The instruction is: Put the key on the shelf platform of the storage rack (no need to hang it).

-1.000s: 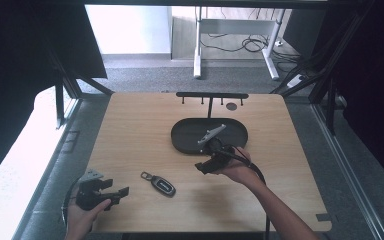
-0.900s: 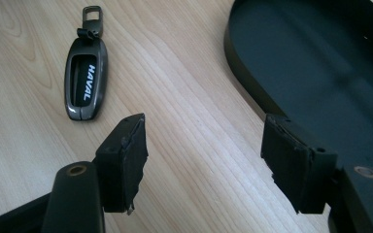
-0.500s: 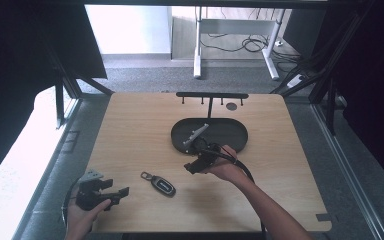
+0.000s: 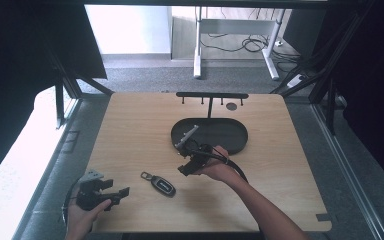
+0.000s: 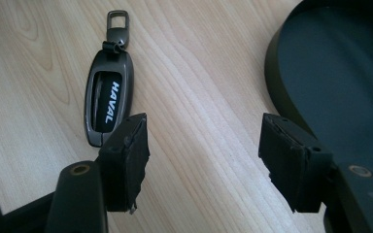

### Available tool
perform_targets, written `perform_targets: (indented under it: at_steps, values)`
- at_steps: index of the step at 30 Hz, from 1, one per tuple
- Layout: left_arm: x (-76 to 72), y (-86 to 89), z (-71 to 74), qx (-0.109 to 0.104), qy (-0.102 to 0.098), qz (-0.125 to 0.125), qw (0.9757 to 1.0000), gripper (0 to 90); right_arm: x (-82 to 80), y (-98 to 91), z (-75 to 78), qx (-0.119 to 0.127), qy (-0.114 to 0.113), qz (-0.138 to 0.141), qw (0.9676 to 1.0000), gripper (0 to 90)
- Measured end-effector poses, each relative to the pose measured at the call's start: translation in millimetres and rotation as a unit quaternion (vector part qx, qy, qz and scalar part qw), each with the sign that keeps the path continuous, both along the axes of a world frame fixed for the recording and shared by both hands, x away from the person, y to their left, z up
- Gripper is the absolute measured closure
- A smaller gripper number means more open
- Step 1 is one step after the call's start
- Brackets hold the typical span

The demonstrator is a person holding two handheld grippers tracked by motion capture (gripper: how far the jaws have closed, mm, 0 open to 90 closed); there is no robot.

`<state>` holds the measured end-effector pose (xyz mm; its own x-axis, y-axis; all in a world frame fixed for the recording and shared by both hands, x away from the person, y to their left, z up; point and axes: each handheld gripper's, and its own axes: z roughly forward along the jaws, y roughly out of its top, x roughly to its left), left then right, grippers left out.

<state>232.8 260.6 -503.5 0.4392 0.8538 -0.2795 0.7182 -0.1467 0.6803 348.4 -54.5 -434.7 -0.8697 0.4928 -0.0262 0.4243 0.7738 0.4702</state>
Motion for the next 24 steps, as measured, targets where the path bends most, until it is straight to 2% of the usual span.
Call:
perform_targets:
  at_steps: [9, 24]
  values:
    - [-0.1, -0.1, 0.2, -0.001, -0.001, -0.002, 1.0000, 22.3, -3.1, 13.6, -6.9, -0.006, 0.011, 0.013, 0.9998, 35.4]
    - [-0.3, 0.6, 0.0, -0.001, -0.002, -0.002, 1.0000, 22.3, -10.0, 47.7, -30.0, -0.024, 0.027, 0.043, 0.9984, 35.2]
